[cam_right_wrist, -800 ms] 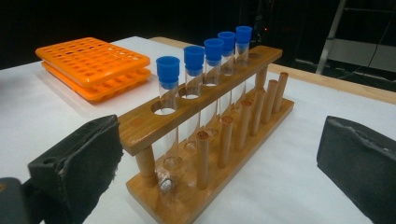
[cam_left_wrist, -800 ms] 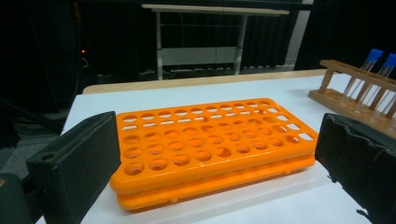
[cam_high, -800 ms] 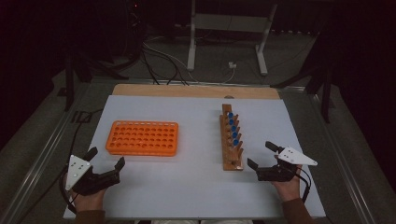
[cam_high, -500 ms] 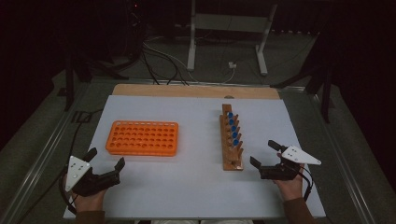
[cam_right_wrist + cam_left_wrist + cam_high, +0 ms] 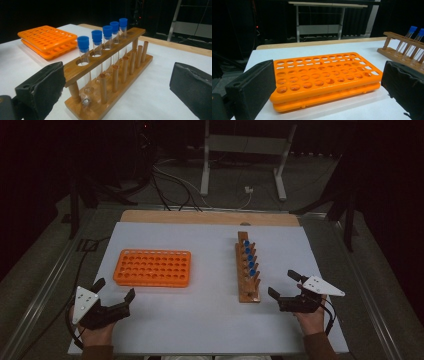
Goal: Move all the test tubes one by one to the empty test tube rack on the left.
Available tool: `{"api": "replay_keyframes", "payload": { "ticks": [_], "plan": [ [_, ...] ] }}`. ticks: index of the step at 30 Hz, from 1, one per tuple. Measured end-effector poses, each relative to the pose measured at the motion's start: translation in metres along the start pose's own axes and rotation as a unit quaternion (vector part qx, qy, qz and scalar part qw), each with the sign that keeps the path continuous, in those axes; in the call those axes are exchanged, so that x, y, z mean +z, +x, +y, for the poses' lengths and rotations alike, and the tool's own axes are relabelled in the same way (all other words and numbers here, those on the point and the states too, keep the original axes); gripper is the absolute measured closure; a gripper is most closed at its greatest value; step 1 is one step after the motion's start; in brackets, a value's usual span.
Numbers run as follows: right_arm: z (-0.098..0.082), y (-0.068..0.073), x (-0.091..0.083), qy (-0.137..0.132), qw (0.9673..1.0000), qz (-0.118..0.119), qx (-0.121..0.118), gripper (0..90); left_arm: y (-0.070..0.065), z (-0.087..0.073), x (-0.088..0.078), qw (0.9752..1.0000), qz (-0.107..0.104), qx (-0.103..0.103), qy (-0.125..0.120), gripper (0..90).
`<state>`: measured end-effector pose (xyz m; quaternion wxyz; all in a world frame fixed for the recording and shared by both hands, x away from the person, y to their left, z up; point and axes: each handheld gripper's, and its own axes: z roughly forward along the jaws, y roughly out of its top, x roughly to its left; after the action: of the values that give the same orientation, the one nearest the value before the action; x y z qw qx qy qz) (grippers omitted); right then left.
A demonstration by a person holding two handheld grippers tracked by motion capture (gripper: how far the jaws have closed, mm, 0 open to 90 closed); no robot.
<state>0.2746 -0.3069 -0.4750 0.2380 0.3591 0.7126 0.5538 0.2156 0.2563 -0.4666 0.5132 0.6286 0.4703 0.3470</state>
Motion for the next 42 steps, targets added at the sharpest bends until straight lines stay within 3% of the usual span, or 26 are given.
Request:
{"api": "replay_keyframes", "payload": {
  "ticks": [9,14,23,32,37,42],
  "plan": [
    [0.011,0.004,0.000,-0.005,0.9999,0.007,-0.009,0.0,0.001,-0.003,0.002,0.9999,0.007,-0.006,0.006,0.7],
    [0.020,0.002,0.003,-0.007,0.9996,0.026,-0.001,0.0,0.000,-0.004,0.004,0.9999,0.007,-0.006,0.011,0.7],
    [0.028,0.008,0.018,0.031,0.9990,0.033,-0.006,1.7,-0.003,-0.004,0.007,0.9999,-0.001,-0.004,0.014,0.7],
    [0.031,0.021,0.035,0.049,0.9963,0.066,-0.025,15.7,-0.007,-0.005,0.011,0.9996,-0.012,0.004,0.023,0.7],
    [0.029,0.025,0.040,0.058,0.9956,0.065,-0.035,22.9,-0.008,-0.005,0.011,0.9996,-0.012,0.005,0.024,0.7],
    [0.026,0.028,0.047,0.070,0.9946,0.062,-0.045,46.1,-0.007,-0.005,0.011,0.9996,-0.012,0.004,0.024,0.7]
  ]
}}
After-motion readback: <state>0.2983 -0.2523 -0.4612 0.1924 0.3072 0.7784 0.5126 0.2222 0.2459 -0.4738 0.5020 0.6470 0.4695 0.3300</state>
